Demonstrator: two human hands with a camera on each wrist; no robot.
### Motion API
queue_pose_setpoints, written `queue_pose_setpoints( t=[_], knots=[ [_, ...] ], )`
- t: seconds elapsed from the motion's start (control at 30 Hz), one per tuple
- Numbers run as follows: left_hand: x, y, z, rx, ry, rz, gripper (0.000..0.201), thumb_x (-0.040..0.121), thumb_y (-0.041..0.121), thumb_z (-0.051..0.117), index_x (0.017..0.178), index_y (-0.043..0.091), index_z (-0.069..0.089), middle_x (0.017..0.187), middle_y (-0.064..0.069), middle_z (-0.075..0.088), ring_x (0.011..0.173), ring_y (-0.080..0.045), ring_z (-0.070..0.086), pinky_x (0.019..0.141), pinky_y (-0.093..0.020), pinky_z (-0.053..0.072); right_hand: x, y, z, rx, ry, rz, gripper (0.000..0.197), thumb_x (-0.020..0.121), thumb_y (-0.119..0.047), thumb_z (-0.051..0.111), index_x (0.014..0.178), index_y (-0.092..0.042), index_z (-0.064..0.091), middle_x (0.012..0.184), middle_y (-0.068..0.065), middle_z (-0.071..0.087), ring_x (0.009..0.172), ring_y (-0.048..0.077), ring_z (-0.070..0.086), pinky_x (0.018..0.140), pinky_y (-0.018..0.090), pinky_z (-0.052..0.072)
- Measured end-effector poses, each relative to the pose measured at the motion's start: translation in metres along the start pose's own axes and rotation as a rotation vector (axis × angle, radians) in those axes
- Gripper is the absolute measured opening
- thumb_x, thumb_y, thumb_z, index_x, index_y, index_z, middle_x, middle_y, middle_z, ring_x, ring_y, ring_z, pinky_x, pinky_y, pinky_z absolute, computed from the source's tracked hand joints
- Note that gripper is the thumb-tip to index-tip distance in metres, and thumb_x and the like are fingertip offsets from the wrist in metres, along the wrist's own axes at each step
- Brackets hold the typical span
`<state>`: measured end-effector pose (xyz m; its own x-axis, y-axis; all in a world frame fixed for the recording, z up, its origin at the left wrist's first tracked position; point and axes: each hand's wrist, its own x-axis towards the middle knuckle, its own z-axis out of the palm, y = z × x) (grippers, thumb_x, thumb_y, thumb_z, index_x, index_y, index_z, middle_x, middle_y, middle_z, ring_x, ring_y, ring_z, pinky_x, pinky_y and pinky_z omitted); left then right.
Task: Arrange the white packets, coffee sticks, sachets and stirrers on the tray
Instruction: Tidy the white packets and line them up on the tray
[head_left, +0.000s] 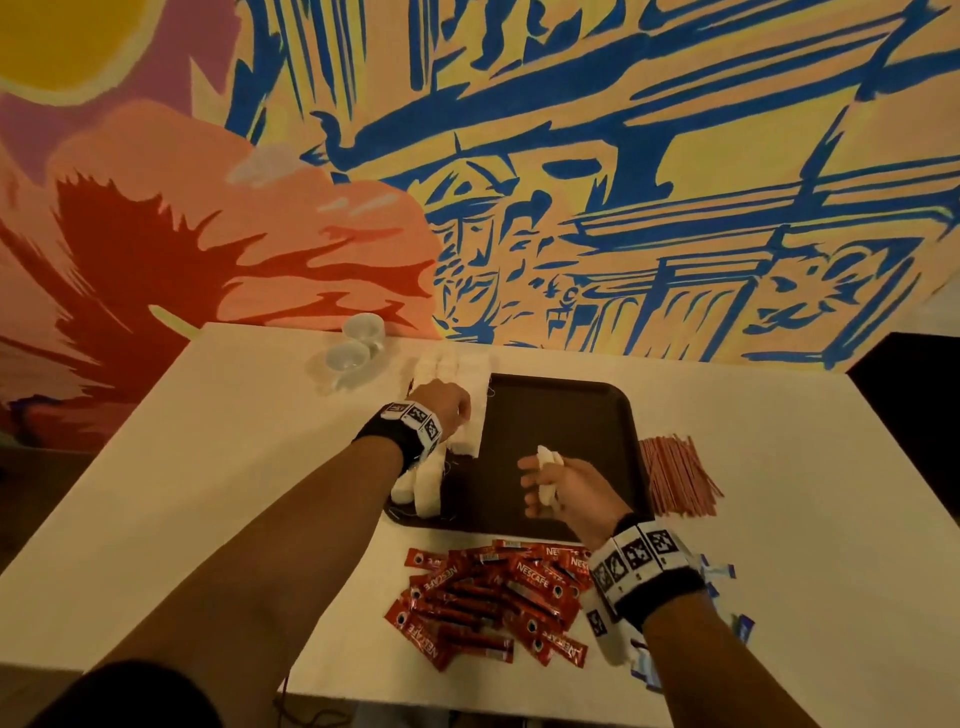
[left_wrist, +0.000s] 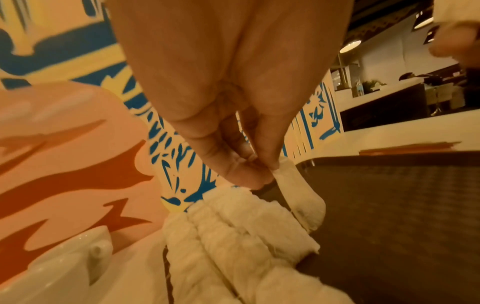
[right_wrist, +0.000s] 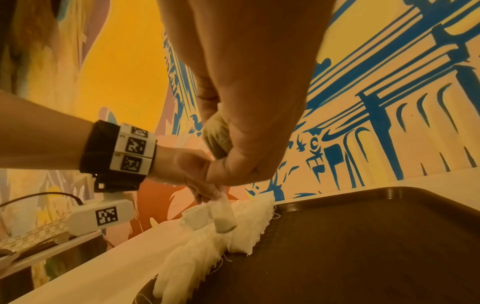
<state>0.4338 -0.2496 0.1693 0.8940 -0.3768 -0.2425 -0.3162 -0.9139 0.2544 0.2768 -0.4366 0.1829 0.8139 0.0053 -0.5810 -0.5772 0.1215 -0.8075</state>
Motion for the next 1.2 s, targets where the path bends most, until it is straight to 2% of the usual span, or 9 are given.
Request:
queue_pose_setpoints(
  t=[0.17,0.33,0.47,0.57,0.73,0.83,0.97,1.07,1.2],
  knots=[
    [0.025,-0.008,0.028,0.026,-0.077,-0.02,0.014,0.093,0.018,0.061,0.094,0.026,0.073,0.107,-0.004,0.066,0.099,-0.027,0.065,0.076,-0.028,0.047,0.015,0.003,-0.004,0.048,0.021,0.01,0.025,0.105,-0.009,0.048,0.126,-0.004,0.061,0.112,0.018,0.066,0.093,0.025,0.066,0.077,0.035,0.06],
    [0.035,-0.012,0.035,0.057,-0.091,-0.024,0.021,0.094,0.014,0.058,0.102,0.027,0.073,0.118,-0.006,0.063,0.105,-0.029,0.063,0.088,-0.033,0.051,0.02,0.009,-0.006,0.079,0.034,0.015,0.026,0.106,-0.008,0.046,0.126,-0.002,0.062,0.109,0.019,0.069,0.091,0.026,0.068,0.078,0.038,0.061],
    [0.036,-0.017,0.03,0.03,-0.083,-0.04,0.039,0.092,0.004,0.055,0.12,0.028,0.065,0.128,-0.005,0.06,0.116,-0.028,0.059,0.096,-0.034,0.049,0.013,0.013,-0.006,0.088,0.014,0.012,0.025,0.107,-0.009,0.045,0.127,-0.005,0.06,0.112,0.018,0.071,0.095,0.027,0.068,0.082,0.039,0.061],
    [0.027,-0.013,0.016,-0.057,0.01,-0.062,0.033,0.092,0.009,0.058,0.12,0.026,0.065,0.125,-0.002,0.064,0.114,-0.024,0.06,0.096,-0.033,0.048,0.006,0.014,-0.004,0.105,0.007,-0.016,0.024,0.108,-0.011,0.046,0.128,-0.006,0.059,0.117,0.016,0.073,0.099,0.026,0.069,0.085,0.039,0.061],
    [-0.017,-0.002,-0.012,-0.39,0.226,-0.06,0.016,0.092,0.023,0.064,0.107,0.027,0.069,0.101,0.005,0.068,0.098,-0.018,0.063,0.084,-0.028,0.047,-0.011,0.009,0.003,0.221,-0.022,-0.124,0.026,0.104,-0.017,0.058,0.126,-0.004,0.053,0.115,0.013,0.075,0.103,0.029,0.071,0.088,0.041,0.06],
    [-0.059,0.011,-0.025,-0.583,0.291,-0.007,0.014,0.09,0.024,0.068,0.104,0.027,0.072,0.097,0.008,0.068,0.09,-0.012,0.065,0.08,-0.024,0.048,-0.025,0.002,0.01,0.285,-0.044,-0.196,0.027,0.102,-0.016,0.061,0.125,-0.004,0.057,0.114,0.016,0.075,0.102,0.029,0.071,0.09,0.042,0.059],
    [-0.112,0.026,-0.028,-0.81,0.293,0.055,0.01,0.091,0.026,0.068,0.099,0.029,0.073,0.097,0.005,0.071,0.082,-0.009,0.068,0.07,-0.022,0.05,-0.046,-0.006,0.021,0.273,-0.012,-0.254,0.018,0.099,-0.016,0.065,0.116,-0.009,0.067,0.114,0.015,0.073,0.105,0.026,0.069,0.088,0.038,0.06],
    [-0.148,0.041,-0.027,-0.993,0.266,0.062,0.012,0.096,0.026,0.065,0.104,0.024,0.073,0.099,-0.002,0.073,0.08,-0.014,0.07,0.065,-0.022,0.053,-0.059,-0.006,0.027,0.29,-0.023,-0.286,0.013,0.097,-0.014,0.068,0.109,-0.012,0.072,0.102,0.005,0.078,0.101,0.022,0.071,0.085,0.035,0.06],
    [-0.184,0.054,-0.017,-1.139,0.21,0.08,0.017,0.099,0.028,0.061,0.109,0.021,0.072,0.103,-0.006,0.074,0.087,-0.019,0.068,0.072,-0.028,0.058,-0.076,-0.004,0.029,0.208,-0.038,-0.338,0.016,0.094,-0.018,0.072,0.109,-0.013,0.074,0.097,0.001,0.079,0.093,0.018,0.07,0.071,0.028,0.054]
  ],
)
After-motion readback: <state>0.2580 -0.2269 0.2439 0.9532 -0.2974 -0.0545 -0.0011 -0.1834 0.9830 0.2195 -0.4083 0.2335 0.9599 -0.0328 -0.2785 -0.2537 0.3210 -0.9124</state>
